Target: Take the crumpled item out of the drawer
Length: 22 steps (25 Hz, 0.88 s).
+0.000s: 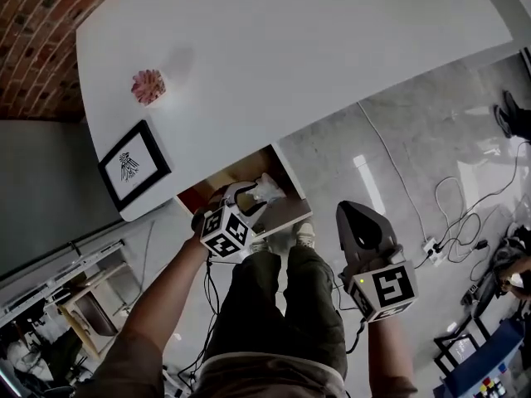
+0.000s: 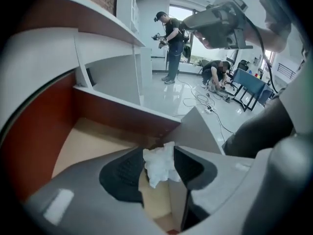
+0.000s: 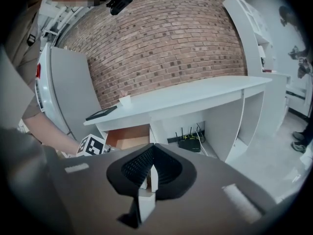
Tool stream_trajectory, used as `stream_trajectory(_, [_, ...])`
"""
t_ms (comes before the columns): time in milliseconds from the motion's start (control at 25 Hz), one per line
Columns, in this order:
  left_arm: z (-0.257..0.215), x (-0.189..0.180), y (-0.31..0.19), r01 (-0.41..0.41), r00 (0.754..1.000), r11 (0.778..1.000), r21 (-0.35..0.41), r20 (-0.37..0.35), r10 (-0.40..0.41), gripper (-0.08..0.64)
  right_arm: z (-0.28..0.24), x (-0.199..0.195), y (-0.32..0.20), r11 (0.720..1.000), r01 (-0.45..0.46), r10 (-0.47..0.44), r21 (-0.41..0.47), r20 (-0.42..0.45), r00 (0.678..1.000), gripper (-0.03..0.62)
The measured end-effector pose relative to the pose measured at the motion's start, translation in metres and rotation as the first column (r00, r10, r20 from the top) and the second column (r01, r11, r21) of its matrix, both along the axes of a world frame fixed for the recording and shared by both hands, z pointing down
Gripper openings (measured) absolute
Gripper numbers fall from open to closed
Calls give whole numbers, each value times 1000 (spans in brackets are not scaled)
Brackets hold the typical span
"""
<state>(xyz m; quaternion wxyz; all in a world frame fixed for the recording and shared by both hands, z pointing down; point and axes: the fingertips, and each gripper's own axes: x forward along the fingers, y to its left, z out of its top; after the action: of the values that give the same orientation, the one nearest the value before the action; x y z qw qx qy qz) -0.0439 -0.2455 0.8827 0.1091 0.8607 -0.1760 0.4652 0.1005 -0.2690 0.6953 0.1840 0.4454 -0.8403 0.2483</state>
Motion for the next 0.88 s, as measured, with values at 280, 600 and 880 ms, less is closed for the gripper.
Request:
stream_trajectory(280, [52, 3, 8, -101, 992, 995, 2, 75, 101, 196, 37, -3, 8, 1000, 8, -8, -10, 4, 1000, 28])
stream_trajectory(600, [85, -4, -2, -106, 989, 994, -30, 105, 109, 191, 56, 7, 14, 1000, -2, 3, -31, 10, 1000, 28])
stream_trajectory(880, [91, -5, 0, -152, 977, 988, -27, 150, 154, 69, 65, 7, 15, 998, -6, 6, -59, 0, 1000, 28])
